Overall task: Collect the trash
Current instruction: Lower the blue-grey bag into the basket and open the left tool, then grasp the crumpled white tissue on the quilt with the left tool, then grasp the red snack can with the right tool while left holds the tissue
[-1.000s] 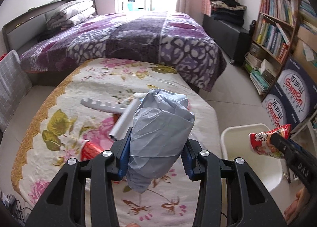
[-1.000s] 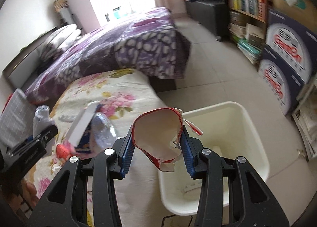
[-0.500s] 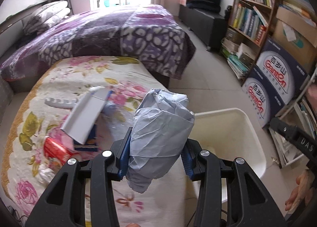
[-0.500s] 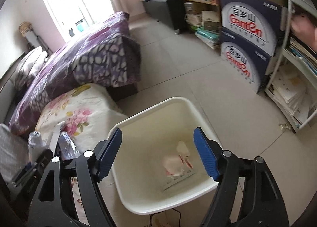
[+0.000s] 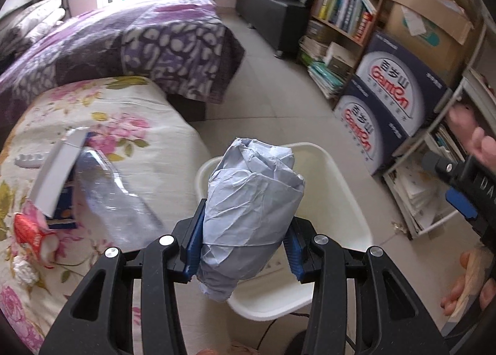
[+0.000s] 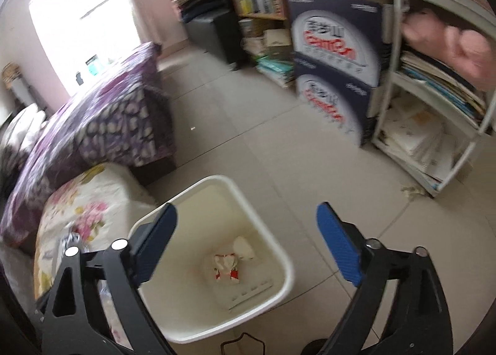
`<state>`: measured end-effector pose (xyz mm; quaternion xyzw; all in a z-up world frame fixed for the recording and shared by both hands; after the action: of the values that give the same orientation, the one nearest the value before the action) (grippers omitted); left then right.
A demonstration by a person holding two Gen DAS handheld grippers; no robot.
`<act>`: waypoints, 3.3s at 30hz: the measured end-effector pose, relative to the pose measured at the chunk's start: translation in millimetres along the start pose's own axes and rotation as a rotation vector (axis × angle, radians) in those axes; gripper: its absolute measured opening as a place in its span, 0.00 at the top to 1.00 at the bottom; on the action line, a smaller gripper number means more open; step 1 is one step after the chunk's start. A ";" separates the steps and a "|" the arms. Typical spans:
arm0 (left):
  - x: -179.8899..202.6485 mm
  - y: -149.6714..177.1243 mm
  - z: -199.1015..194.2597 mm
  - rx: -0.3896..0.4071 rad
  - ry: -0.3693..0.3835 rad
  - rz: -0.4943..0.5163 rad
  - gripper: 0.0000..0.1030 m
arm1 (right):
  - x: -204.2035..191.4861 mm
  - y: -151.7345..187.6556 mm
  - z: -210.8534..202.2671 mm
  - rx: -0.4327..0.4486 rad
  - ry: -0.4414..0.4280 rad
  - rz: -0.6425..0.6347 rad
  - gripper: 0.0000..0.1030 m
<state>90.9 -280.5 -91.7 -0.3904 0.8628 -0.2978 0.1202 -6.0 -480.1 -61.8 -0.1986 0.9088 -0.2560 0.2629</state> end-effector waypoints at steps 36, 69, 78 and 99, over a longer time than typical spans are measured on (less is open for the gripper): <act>-141.3 86.4 -38.3 -0.117 -0.396 0.088 0.18 | -104.2 93.6 17.5 -0.139 -0.068 -0.267 0.07; -291.4 202.7 -40.1 -0.279 -0.228 -0.131 0.53 | -283.7 294.6 -2.3 -0.398 -0.493 -0.796 0.07; -333.0 207.8 -79.3 -0.246 -0.279 -0.312 0.54 | -310.0 349.0 -8.7 -0.443 -0.565 -0.943 0.07; -376.4 204.3 -120.7 -0.151 -0.323 -0.493 0.53 | -339.1 419.4 23.0 -0.404 -0.527 -1.184 0.45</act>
<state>165.5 156.4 -129.6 -0.6381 0.7314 -0.1872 0.1508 177.9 11.0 -190.0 -0.7638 0.5823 -0.1251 0.2488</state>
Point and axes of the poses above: each gripper's, at about its wrist camera, not at the fingertips, and z roughly the way its jaws point, x to its right, y to its underside, the point moved 10 cm from there along z, roughly the way its jaws point, and after that the axes turned 13 degrees about z, right-handed, at the moved point
